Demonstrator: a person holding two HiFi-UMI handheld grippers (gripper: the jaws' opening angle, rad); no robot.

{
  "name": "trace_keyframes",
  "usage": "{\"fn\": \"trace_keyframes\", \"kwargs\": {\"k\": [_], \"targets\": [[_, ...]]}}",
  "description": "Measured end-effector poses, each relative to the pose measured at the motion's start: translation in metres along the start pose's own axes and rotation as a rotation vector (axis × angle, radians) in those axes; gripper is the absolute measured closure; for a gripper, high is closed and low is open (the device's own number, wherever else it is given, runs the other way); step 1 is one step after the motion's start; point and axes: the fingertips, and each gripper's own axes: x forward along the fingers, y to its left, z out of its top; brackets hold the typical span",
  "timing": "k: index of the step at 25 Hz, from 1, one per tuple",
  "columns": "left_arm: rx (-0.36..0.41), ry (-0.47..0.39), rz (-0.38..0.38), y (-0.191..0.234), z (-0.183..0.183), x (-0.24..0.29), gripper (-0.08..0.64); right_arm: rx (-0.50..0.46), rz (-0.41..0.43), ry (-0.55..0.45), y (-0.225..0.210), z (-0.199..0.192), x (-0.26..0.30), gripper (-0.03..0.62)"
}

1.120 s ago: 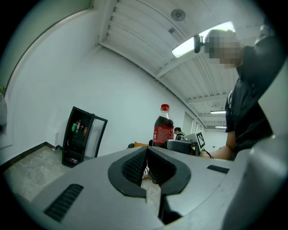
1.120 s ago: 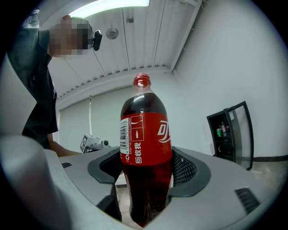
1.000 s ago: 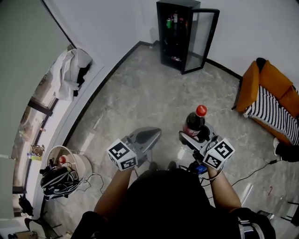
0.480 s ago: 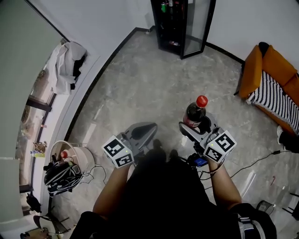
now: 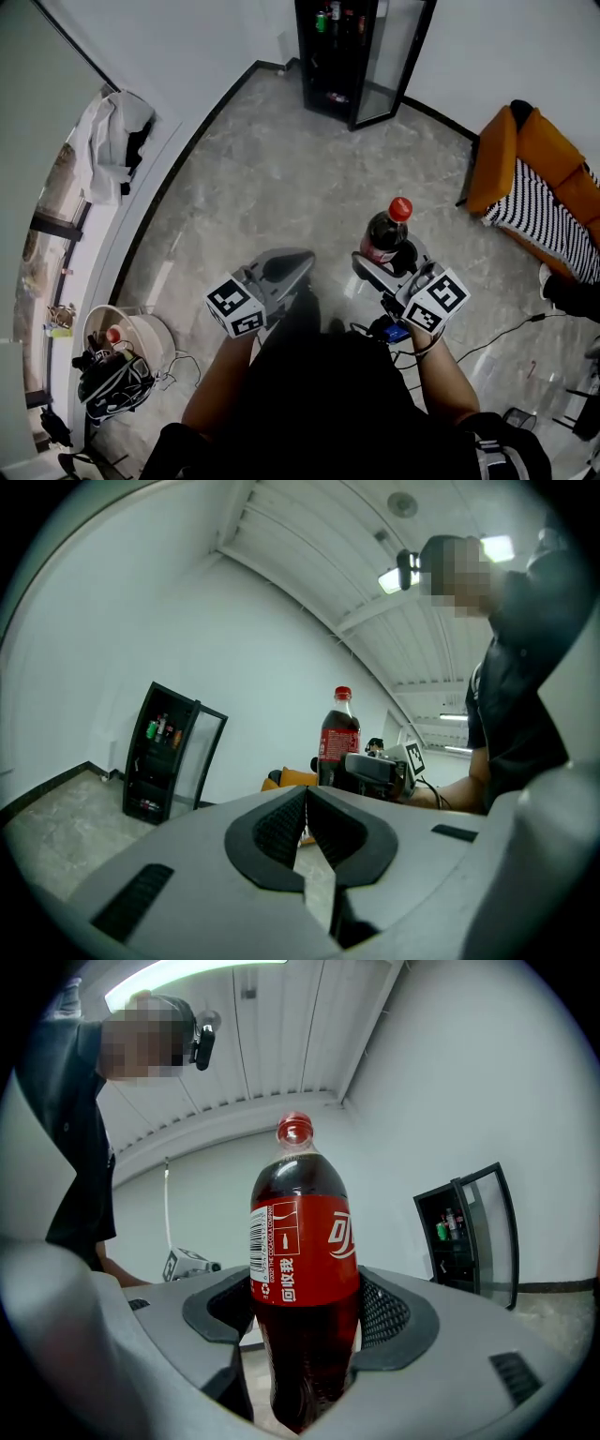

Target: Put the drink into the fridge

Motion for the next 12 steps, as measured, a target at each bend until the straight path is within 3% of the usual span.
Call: {"fn": "trace_keyframes", "kwargs": {"k": [12], "targets": [[0.019,-0.075,-0.046,0.153,0.083,0.0,0.549,0.055,0.004,0.009,-0.05,0.038,0.15,0.266]]}}
